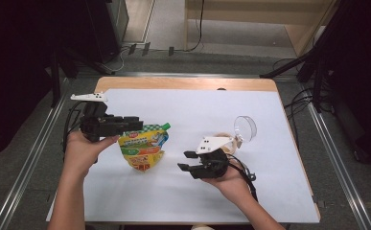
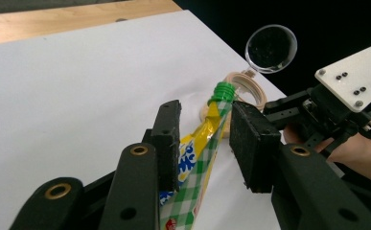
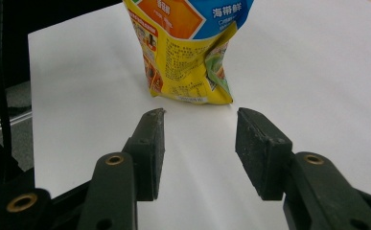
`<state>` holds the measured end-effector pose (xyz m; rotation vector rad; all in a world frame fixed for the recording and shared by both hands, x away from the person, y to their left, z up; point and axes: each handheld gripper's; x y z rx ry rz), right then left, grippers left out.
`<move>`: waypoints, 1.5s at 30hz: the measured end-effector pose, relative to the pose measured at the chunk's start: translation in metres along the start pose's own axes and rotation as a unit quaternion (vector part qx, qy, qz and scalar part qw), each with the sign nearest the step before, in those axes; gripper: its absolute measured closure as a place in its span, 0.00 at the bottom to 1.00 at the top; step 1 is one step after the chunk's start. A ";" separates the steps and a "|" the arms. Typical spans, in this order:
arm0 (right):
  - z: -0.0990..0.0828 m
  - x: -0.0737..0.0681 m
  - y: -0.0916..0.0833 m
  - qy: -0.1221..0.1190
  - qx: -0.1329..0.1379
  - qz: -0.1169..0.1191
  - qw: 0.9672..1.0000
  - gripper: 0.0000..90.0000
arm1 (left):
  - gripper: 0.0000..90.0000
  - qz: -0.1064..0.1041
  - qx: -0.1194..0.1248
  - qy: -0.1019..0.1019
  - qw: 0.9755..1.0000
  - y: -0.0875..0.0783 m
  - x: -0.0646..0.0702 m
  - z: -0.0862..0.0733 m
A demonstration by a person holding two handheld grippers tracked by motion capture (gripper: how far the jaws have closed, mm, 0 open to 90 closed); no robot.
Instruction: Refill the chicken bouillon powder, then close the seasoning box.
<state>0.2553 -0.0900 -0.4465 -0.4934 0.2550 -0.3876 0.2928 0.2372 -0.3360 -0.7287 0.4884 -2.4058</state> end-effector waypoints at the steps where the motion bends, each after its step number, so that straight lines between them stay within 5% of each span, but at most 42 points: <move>1: 0.000 0.001 0.000 0.001 -0.003 0.000 1.000 0.62 | 0.72 0.002 0.001 -0.002 1.000 -0.001 0.000 0.002; 17: 0.012 0.013 -0.021 0.016 -0.006 -0.002 1.000 0.63 | 0.65 0.053 0.003 -0.026 0.998 -0.008 -0.033 0.000; 25: 0.020 0.020 -0.038 0.023 0.005 -0.008 1.000 0.64 | 0.62 0.057 -0.006 -0.038 0.998 -0.008 -0.047 -0.011; 37: 0.027 0.035 -0.068 0.035 0.022 -0.029 0.999 0.65 | 0.53 0.084 0.000 -0.001 0.996 0.003 -0.058 -0.026; 45: 0.029 0.048 -0.091 0.044 0.033 -0.052 0.997 0.68 | 0.51 0.087 -0.009 -0.007 0.996 0.011 -0.066 -0.035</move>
Point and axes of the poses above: each handheld gripper's, and its own axes: y roughly forward along the jaws, z roughly out of its top, x roughly to its right, and after that the axes turned 3 degrees about x, right-handed
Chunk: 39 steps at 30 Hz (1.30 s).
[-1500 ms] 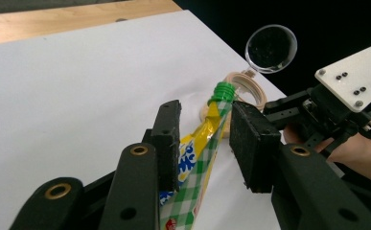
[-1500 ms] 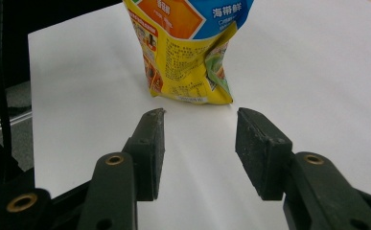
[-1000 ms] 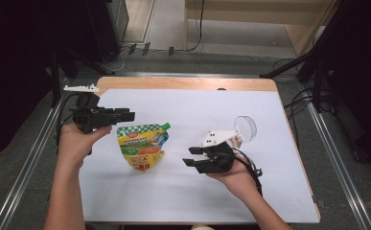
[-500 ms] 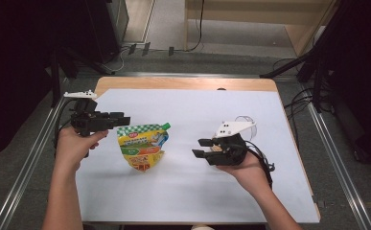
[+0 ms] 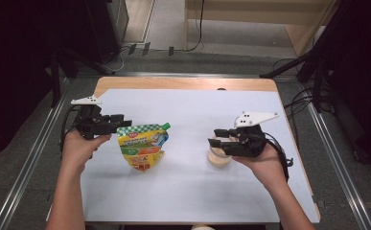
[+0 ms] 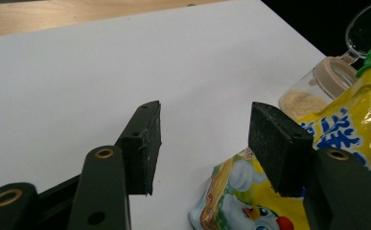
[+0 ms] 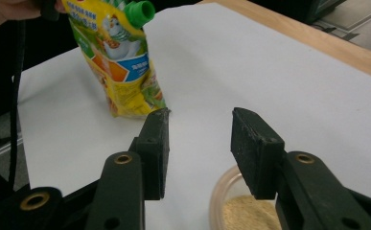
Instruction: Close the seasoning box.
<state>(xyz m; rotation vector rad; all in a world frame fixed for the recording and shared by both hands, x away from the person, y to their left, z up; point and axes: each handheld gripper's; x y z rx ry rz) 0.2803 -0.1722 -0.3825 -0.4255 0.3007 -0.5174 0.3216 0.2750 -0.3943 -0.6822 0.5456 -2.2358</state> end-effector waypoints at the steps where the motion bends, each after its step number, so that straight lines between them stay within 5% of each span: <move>1: 0.001 0.003 -0.004 0.004 0.002 0.000 1.000 0.68 | 0.51 0.000 -0.002 0.000 1.000 0.001 0.000 0.000; 19: 0.001 0.029 -0.043 0.026 0.004 -0.032 0.999 1.00 | 0.50 -0.012 -0.009 0.011 1.000 0.006 0.004 -0.002; 39: -0.004 0.060 -0.095 0.060 0.031 -0.096 0.993 1.00 | 0.47 -0.015 -0.016 0.003 1.000 0.007 0.001 -0.005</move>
Point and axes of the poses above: each handheld gripper's, and its own axes: y roughly forward along the jaws, z roughly out of its top, x roughly to its right, and after that the axes turned 3 degrees about x, right-handed
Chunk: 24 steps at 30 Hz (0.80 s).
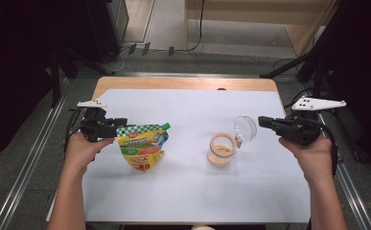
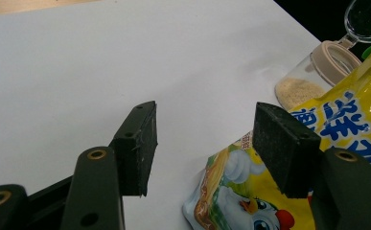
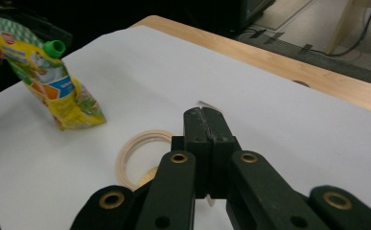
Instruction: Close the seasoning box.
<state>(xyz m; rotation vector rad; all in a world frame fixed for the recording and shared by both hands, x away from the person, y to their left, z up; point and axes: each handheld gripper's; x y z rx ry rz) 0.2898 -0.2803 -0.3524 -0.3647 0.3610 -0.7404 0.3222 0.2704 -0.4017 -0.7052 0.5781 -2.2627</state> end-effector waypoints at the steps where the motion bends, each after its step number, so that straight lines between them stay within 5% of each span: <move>1: -0.001 0.004 -0.002 0.006 0.000 -0.007 1.000 1.00 | 0.47 0.000 0.001 -0.001 1.000 0.000 0.000 0.000; 14: -0.027 0.028 0.020 0.041 -0.024 -0.032 0.998 1.00 | 0.46 -0.001 -0.005 -0.001 1.000 0.002 0.000 -0.001; 24: -0.042 0.031 0.044 0.053 -0.043 -0.020 0.997 1.00 | 0.46 -0.001 -0.007 -0.001 1.000 0.004 0.000 -0.001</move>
Point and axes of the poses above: each handheld gripper's, and its own axes: y roughly forward along the jaws, z roughly out of its top, x roughly to its right, and after that the axes turned 3 degrees about x, right-handed
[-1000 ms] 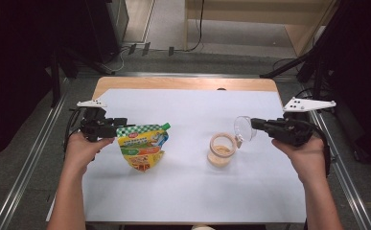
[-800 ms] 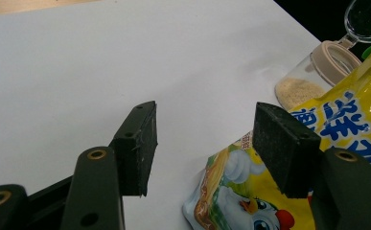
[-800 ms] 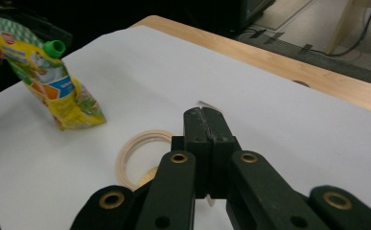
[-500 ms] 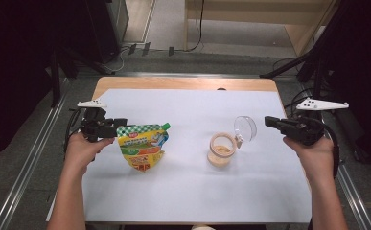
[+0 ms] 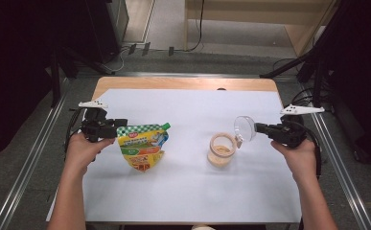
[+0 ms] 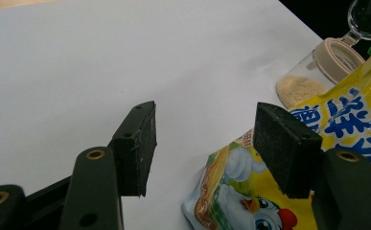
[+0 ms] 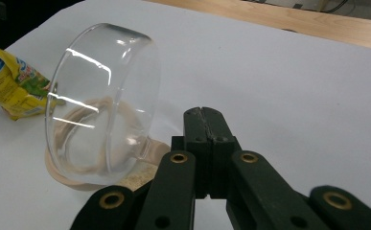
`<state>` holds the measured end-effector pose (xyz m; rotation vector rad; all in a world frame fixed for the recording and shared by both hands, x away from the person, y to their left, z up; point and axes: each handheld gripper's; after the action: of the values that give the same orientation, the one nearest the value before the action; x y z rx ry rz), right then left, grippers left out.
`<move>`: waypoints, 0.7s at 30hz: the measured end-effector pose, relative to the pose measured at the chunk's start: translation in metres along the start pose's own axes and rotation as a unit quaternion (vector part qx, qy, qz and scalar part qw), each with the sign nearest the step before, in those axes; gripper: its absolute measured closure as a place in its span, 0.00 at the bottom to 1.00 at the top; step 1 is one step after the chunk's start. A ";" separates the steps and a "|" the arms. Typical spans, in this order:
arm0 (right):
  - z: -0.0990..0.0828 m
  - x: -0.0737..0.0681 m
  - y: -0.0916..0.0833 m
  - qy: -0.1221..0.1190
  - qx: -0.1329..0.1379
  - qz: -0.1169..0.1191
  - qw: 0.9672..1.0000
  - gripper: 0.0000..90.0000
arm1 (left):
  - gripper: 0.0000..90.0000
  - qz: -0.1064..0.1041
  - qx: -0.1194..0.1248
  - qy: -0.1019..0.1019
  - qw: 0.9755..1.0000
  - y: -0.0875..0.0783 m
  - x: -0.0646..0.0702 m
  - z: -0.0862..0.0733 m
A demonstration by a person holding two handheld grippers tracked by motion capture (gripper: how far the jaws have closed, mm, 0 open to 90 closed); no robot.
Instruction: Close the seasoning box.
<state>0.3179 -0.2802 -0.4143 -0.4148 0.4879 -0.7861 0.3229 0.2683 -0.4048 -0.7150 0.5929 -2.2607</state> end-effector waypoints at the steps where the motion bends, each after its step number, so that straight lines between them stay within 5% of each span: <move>1: 0.000 0.000 0.001 0.000 0.000 0.000 1.000 1.00 | 0.46 0.000 -0.001 0.000 1.000 0.000 0.000 0.000; 21: -0.001 -0.012 0.011 -0.009 -0.006 0.024 1.000 1.00 | 0.47 -0.001 -0.004 -0.005 1.000 0.004 -0.001 -0.002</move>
<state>0.3163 -0.2641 -0.4177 -0.4189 0.4845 -0.7335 0.3241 0.2669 -0.4086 -0.7313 0.5977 -2.2566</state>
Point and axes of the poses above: each handheld gripper's, and its own axes: y roughly forward along the jaws, z roughly out of its top, x roughly to its right, and after that the axes turned 3 degrees about x, right-handed
